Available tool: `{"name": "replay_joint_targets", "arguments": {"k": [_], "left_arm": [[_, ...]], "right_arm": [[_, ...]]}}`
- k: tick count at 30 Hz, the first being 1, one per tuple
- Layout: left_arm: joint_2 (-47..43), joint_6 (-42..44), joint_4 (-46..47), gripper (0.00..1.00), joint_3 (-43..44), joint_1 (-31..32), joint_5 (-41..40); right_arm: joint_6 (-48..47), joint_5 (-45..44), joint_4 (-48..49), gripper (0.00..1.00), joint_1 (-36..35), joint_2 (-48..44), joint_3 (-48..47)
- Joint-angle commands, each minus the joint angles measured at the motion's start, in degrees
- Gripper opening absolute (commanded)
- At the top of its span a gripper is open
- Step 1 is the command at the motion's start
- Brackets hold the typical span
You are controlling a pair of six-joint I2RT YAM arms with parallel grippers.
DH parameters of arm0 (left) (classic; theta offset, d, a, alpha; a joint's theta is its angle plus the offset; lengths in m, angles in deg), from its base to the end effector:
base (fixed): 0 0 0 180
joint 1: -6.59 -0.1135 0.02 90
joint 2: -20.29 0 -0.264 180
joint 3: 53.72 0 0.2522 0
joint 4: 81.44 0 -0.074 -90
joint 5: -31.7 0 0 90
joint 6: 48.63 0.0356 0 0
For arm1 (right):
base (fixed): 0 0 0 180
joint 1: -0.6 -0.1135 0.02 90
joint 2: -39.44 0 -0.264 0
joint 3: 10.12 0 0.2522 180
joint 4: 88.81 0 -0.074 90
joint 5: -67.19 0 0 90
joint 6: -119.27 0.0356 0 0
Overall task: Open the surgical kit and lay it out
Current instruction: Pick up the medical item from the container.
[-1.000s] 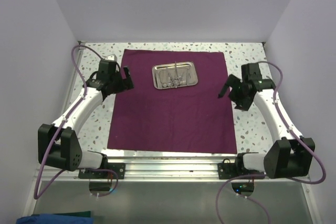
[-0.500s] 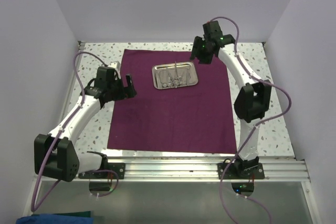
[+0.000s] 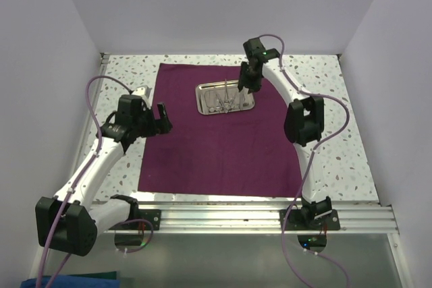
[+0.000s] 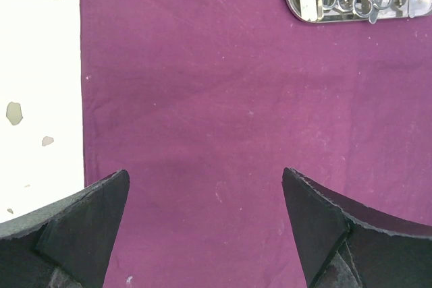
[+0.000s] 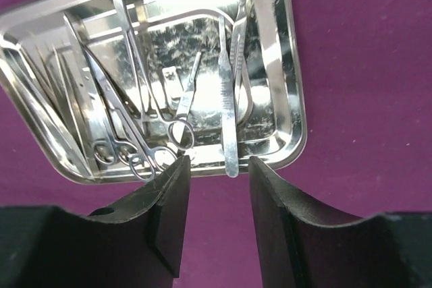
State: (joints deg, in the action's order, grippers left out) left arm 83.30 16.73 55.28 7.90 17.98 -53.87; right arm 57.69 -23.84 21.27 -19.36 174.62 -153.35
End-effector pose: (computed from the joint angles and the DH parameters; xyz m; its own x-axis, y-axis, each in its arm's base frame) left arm 0.2251 -0.0482 0.2657 -0.7310 -0.2768 -0.6238 -0.0594 0.9364 -0.3459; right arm 0.4783 0.1730 0.2383 -0.8877 0.1839 -0.4222 0.1013 0.9723 0.2104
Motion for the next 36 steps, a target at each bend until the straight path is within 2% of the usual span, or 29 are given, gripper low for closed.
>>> {"name": "replay_joint_targets", "arguments": {"k": [1, 10, 25, 32, 34, 36], "left_arm": [[-1.21, 0.47, -0.63, 0.99, -0.57, 0.20, -0.65], [-0.78, 0.65, -0.89, 0.99, -0.22, 0.20, -0.38], [-1.22, 0.91, -2.03, 0.99, -0.66, 0.20, -1.17], [-0.34, 1.00, -1.68, 0.99, -0.92, 0.20, -1.26], [-0.07, 1.00, -1.60, 0.99, -1.01, 0.29, -1.26], [0.19, 1.09, -1.51, 0.99, -1.18, 0.20, -1.26]], "right_arm": [[-1.35, -2.12, -0.09, 0.44, -1.57, -1.05, 2.28], [-0.74, -3.00, 1.14, 0.43, -3.41, 1.23, 5.10], [-0.39, -6.78, 0.00, 0.40, -3.76, 6.06, 2.55], [-0.47, -7.22, -0.09, 0.09, -3.77, 6.94, 2.99], [-0.83, -7.75, -0.35, 0.02, -3.76, 7.03, 3.17], [-1.18, -8.01, -0.96, 0.00, -3.77, 6.86, 2.73]]}}
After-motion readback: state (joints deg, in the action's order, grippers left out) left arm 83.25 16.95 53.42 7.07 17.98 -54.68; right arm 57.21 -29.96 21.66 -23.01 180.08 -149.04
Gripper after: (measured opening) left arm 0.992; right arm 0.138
